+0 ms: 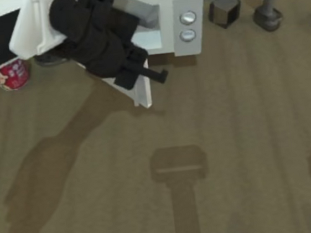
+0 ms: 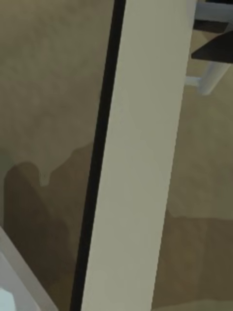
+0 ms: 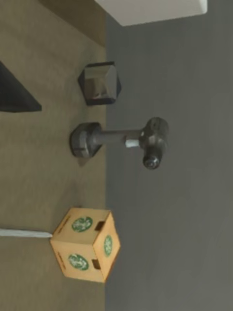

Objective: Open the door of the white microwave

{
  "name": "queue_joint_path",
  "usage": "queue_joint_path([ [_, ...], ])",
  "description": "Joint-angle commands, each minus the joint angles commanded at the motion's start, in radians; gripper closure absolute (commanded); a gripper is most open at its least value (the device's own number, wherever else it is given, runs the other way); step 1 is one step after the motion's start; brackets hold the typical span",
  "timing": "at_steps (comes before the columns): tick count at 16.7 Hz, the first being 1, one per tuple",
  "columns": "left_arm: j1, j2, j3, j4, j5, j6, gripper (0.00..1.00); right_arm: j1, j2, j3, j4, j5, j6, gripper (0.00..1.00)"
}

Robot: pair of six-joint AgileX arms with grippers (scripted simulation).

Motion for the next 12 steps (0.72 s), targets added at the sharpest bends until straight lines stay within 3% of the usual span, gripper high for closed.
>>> queue_joint_path([
  [3,0.022,-0.024,-0.031,0.001,0.031,0.059,1.00,0.000,0.000,0.000,0.000,0.000,0.000,0.00],
  [12,0.023,-0.025,-0.034,0.001,0.033,0.062,1.00,0.000,0.000,0.000,0.000,0.000,0.000,0.00],
])
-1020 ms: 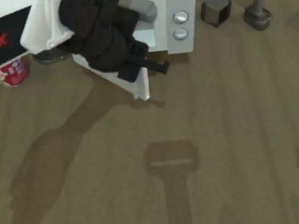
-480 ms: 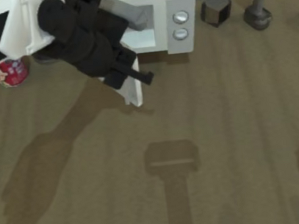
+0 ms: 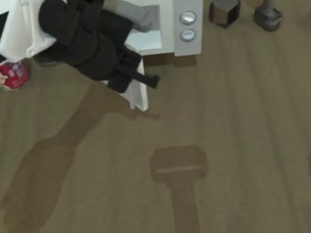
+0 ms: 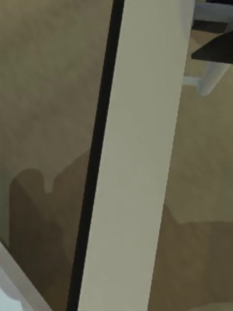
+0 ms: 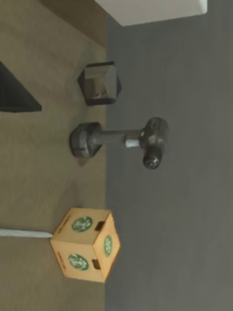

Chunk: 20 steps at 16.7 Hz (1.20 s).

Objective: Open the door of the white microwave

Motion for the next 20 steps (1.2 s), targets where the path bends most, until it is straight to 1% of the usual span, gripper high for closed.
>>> queue_joint_path([
  [16,0.000,0.000,0.000,0.000,0.000,0.000,1.00,0.000,0.000,0.000,0.000,0.000,0.000,0.00],
  [18,-0.004,0.000,-0.003,-0.001,0.008,0.000,1.00,0.000,0.000,0.000,0.000,0.000,0.000,0.00],
  [20,0.009,-0.009,-0.014,-0.004,0.023,0.031,1.00,0.000,0.000,0.000,0.000,0.000,0.000,0.00],
])
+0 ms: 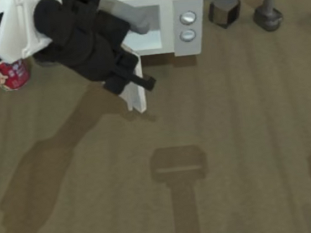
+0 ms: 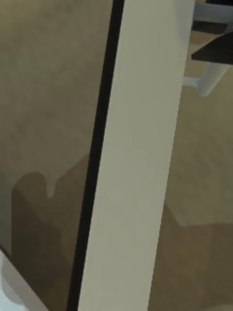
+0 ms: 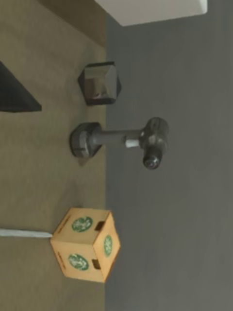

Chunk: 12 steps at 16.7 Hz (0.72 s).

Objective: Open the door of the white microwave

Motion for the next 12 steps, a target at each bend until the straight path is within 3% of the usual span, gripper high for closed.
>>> queue_joint_path([
  [5,0.046,-0.037,-0.036,-0.010,0.059,0.118,1.00,0.000,0.000,0.000,0.000,0.000,0.000,0.00],
  [12,0.050,-0.038,-0.040,-0.012,0.064,0.126,1.00,0.000,0.000,0.000,0.000,0.000,0.000,0.00],
])
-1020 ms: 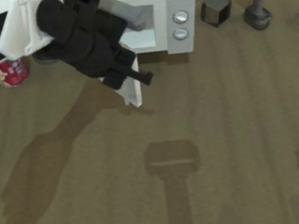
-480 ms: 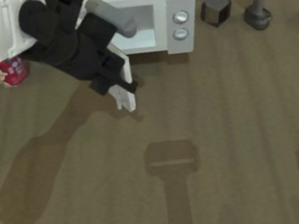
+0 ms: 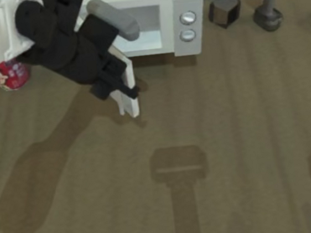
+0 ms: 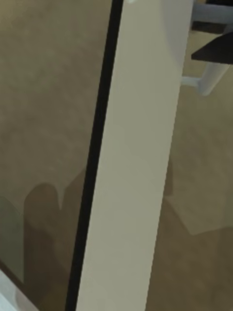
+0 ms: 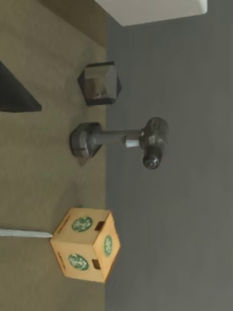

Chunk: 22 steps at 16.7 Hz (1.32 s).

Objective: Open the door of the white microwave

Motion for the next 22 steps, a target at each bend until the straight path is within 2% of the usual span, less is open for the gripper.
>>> queue_joint_path([
  [18,0.000,0.000,0.000,0.000,0.000,0.000,1.00,0.000,0.000,0.000,0.000,0.000,0.000,0.00],
  [22,0.009,-0.005,-0.005,-0.007,0.017,0.028,1.00,0.000,0.000,0.000,0.000,0.000,0.000,0.00],
])
